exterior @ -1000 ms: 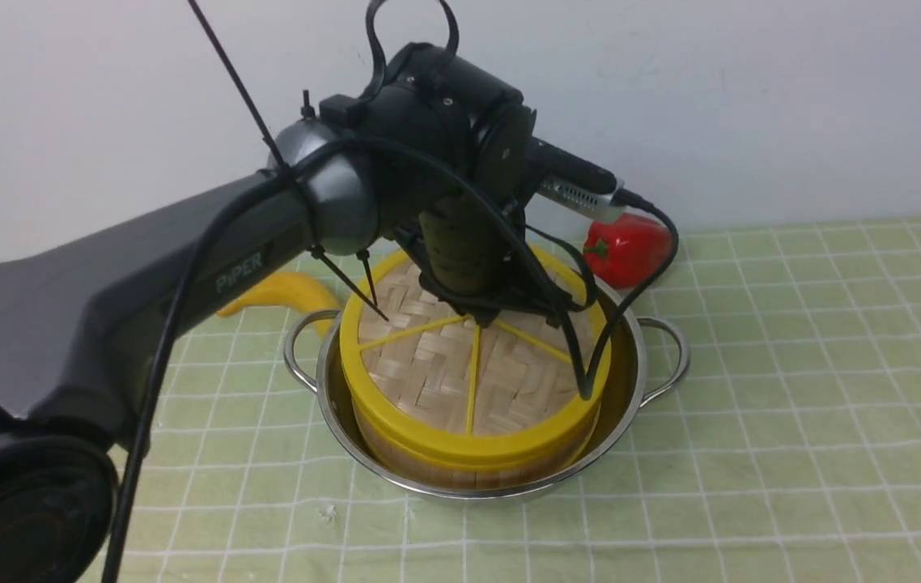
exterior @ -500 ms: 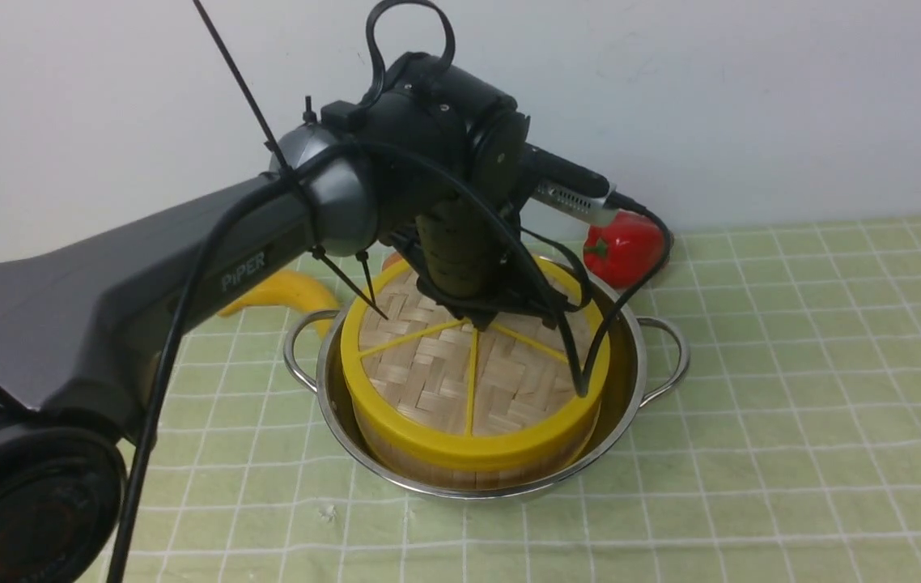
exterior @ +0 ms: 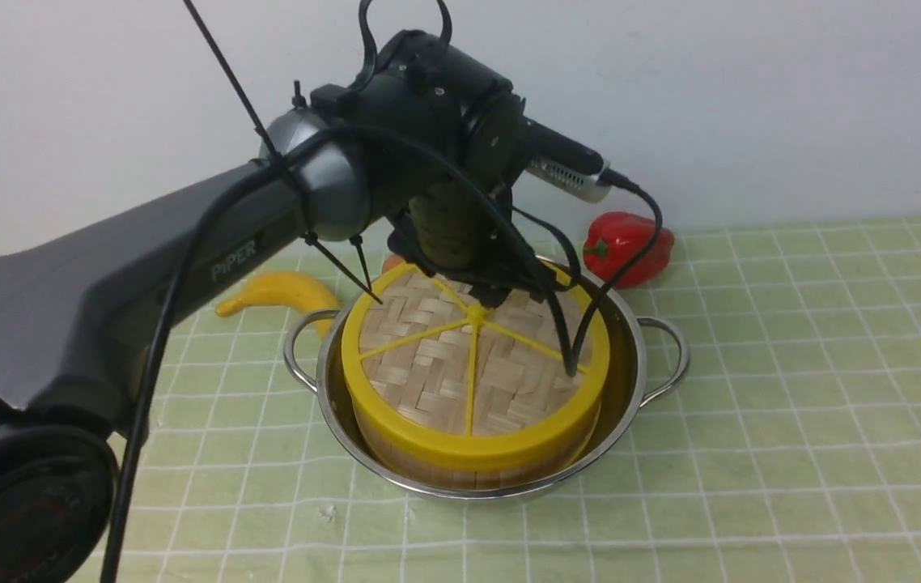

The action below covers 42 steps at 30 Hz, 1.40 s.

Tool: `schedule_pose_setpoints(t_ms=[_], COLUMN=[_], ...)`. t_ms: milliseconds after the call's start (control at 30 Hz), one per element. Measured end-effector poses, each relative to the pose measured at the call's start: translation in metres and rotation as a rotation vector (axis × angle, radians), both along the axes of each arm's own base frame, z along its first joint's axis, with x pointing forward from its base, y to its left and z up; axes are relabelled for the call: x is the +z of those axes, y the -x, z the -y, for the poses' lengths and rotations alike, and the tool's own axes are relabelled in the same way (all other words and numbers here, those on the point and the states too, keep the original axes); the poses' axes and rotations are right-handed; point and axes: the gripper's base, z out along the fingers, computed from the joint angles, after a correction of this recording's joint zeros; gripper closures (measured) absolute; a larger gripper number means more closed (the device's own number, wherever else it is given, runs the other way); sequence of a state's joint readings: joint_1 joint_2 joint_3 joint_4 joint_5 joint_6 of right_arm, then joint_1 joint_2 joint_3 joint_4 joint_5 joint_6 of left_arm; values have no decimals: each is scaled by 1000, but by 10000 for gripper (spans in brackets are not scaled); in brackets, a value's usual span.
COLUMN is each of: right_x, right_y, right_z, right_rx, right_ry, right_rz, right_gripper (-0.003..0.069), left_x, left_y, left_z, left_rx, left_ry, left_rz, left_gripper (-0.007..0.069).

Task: Place the steamer in the pot on the green tablecloth, and put the lid on the steamer.

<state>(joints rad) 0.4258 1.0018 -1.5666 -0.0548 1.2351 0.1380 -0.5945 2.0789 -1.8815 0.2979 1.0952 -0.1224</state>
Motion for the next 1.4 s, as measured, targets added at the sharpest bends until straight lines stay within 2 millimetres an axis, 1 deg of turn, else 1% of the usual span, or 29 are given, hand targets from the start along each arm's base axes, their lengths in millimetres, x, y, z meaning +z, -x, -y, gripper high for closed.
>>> schedule_pose_setpoints(t_ms=[33, 133, 167, 200, 233, 267, 333, 367, 400, 433, 500, 533, 567, 600, 633, 667, 700, 733, 767, 800, 867, 900, 933, 1000, 1100, 1133, 1167, 1267, 1400], right_x=[0, -4, -6, -13, -15, -22, -35, -49, -48, -67, -93, -106, -109, -128, -142, -154, -155, -170, -171, -179, -185, -185, -185, -185, -183, -183, -183, -183, -183], right_y=[0, 1, 1, 6, 5, 12, 20, 25, 27, 33, 47, 52, 53, 59, 65, 68, 70, 79, 79, 86, 94, 94, 98, 101, 102, 102, 102, 102, 102], right_z=[0, 1, 0, 3, 2, 6, 11, 15, 16, 20, 30, 33, 34, 38, 41, 43, 44, 48, 49, 52, 56, 56, 58, 61, 62, 62, 62, 62, 62], right_rx=[11, 25, 26, 30, 31, 30, 22, 14, 12, -2, -30, -42, -45, -59, -73, -80, -84, -97, -98, -104, -111, -111, -115, -120, -122, -123, -123, -122, -123], right_ry=[20, 46, 50, 61, 64, 64, 68, 72, 72, 78, 80, 82, 83, 80, 74, 71, 63, 43, 42, 33, 19, 19, 16, 15, 19, 21, 21, 20, 19], right_rz=[6, 12, 7, -1, -3, 16, 61, 93, 102, 127, 165, 166, 165, 152, 136, 122, 127, 126, 127, 137, 168, 168, 194, 221, 242, 243, 244, 246, 246], right_gripper=[195, 209, 213, 233, 242, 272, 323, 368, 368, 422, 494, 524, 535, 566, 594, 615, 620, 651, 651, 664, 669, 669, 671, 671, 671, 671, 671, 667, 662], left_x=[15, 44, 46, 62, 67, 80, 98, 110, 112, 127, 151, 158, 161, 170, 175, 178, 178, 178, 178, 174, 165, 164, 155, 141, 116, 112, 94, 72, 57], left_y=[1, 10, 10, 18, 20, 26, 34, 40, 41, 49, 66, 73, 76, 87, 95, 103, 106, 119, 120, 132, 153, 155, 169, 188, 212, 215, 231, 246, 267], left_z=[-2, -9, -9, -15, -17, -22, -29, -34, -34, -41, -52, -57, -59, -67, -72, -77, -79, -88, -89, -97, -111, -113, -121, -131, -141, -142, -148, -155, -165], left_rx=[2, 8, 8, 17, 18, 25, 28, 29, 30, 31, 34, 36, 36, 36, 37, 37, 37, 38, 39, 45, 61, 63, 67, 50, 10, 4, -31, -66, -83], left_ry=[8, 18, 20, 22, 24, 25, 36, 47, 48, 65, 96, 105, 109, 121, 126, 129, 129, 126, 125, 122, 117, 118, 124, 163, 266, 281, 348, 402, 488], left_rz=[31, 66, 70, 83, 89, 103, 142, 169, 174, 207, 254, 267, 274, 291, 300, 304, 304, 300, 298, 286, 259, 257, 248, 273, 329, 338, 387, 440, 513], left_gripper=[115, 69, 69, 67, 67, 74, 104, 138, 145, 201, 331, 382, 396, 505, 564, 603, 615, 641, 643, 648, 648, 648, 648, 648, 646, 646, 646, 646, 643])
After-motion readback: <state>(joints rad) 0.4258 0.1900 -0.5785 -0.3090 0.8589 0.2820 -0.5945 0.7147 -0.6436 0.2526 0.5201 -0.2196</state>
